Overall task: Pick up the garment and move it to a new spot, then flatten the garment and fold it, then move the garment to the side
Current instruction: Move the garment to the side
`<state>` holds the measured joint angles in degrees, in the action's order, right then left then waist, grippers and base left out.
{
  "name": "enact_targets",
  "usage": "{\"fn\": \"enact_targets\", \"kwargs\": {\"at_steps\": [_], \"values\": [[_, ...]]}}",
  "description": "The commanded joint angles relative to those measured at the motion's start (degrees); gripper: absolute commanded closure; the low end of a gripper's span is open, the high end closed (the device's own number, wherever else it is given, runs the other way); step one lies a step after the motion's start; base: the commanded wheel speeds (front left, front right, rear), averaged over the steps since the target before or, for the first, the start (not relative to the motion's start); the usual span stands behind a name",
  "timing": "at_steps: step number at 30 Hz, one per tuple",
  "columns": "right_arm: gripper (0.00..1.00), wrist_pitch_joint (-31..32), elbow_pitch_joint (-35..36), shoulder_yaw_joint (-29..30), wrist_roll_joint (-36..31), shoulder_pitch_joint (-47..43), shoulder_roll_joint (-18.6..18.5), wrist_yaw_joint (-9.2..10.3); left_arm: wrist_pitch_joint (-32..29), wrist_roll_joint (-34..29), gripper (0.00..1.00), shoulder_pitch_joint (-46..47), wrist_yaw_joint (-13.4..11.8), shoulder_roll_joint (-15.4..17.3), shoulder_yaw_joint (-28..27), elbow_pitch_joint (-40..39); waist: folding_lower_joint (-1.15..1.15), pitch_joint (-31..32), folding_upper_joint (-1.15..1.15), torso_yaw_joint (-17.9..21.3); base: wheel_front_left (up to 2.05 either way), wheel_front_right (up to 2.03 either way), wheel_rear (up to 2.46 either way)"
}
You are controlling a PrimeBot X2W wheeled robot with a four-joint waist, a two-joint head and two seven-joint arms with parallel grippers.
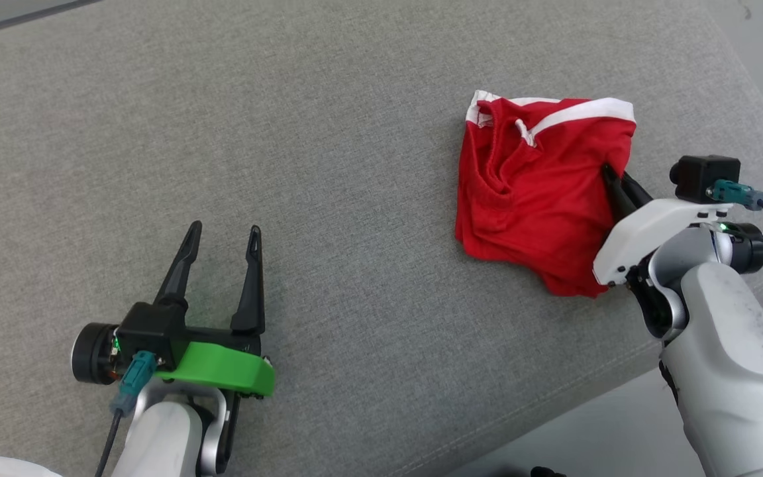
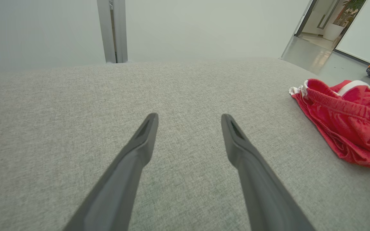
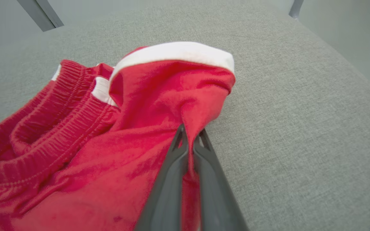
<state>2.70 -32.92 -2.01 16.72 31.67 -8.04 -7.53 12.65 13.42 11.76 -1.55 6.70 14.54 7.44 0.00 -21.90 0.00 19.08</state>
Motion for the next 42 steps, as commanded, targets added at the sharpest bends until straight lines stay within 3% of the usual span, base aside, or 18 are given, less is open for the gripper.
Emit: {"fn": "enact_targets", "kwargs": {"at_steps": [1,5,11,18,29,30,31,32,37,42], "values": [[1.00,-0.6,-0.7,-0.6,-0.3,1.8,-0.3,0.08,-0.2,-0.5,0.00,0.8,-0.4,0.8,-0.3,-0.6,0.00,-1.6,0.00,0.6,0.00,0.00,0.00],[1.00,-1.5,-3.3,-2.0,-1.7,6.3,-2.4,0.08,-0.7,-1.0,0.00,1.0,-0.9,1.2,-0.1,-2.6,0.00,-2.3,0.00,-1.0,0.00,0.00,0.00],[1.00,-2.2,-8.3,-2.5,-5.1,14.6,-8.2,0.09,-2.3,-2.3,0.00,1.8,-1.3,2.2,1.0,-7.2,0.00,-4.3,0.00,-4.7,0.00,0.00,0.00],[1.00,-2.4,-17.2,0.9,-8.9,23.4,-15.2,0.09,-4.5,-2.9,0.00,1.4,-1.8,2.9,1.7,-12.9,0.00,-7.0,0.00,-8.8,0.00,0.00,0.00],[1.00,-4.9,-27.8,8.5,-15.3,31.0,-20.4,0.09,-4.9,-2.5,0.00,0.3,-2.3,3.1,2.4,-14.2,0.00,-8.8,0.00,-11.3,0.00,0.00,0.00],[0.96,-5.9,-28.3,9.4,-16.3,31.3,-20.7,0.09,-4.7,-2.3,0.00,0.3,-2.3,3.0,2.4,-14.0,0.00,-8.8,0.00,-11.4,0.00,0.00,0.00],[0.51,-7.1,-28.8,10.4,-17.2,31.3,-20.5,0.09,-4.6,-2.2,0.00,0.3,-2.4,3.0,2.3,-13.7,0.00,-8.6,0.00,-11.4,0.00,0.00,0.00],[0.00,-8.3,-29.2,11.6,-17.6,31.4,-20.4,0.09,-4.5,-2.1,0.00,0.2,-2.4,2.9,2.3,-13.5,0.00,-8.4,0.00,-11.4,0.00,0.00,0.00],[0.00,-12.8,-30.5,15.2,-23.3,30.9,-17.8,0.09,-3.7,-1.1,0.00,-0.3,-2.5,2.3,2.4,-11.6,0.00,-6.0,0.00,-11.1,0.00,0.00,0.00],[0.00,-14.8,-31.0,14.6,-26.3,31.5,-14.3,0.09,-2.6,-0.2,0.00,-0.8,-2.5,1.9,2.3,-9.1,0.00,-2.0,0.00,-10.8,0.00,0.00,0.00]]}}
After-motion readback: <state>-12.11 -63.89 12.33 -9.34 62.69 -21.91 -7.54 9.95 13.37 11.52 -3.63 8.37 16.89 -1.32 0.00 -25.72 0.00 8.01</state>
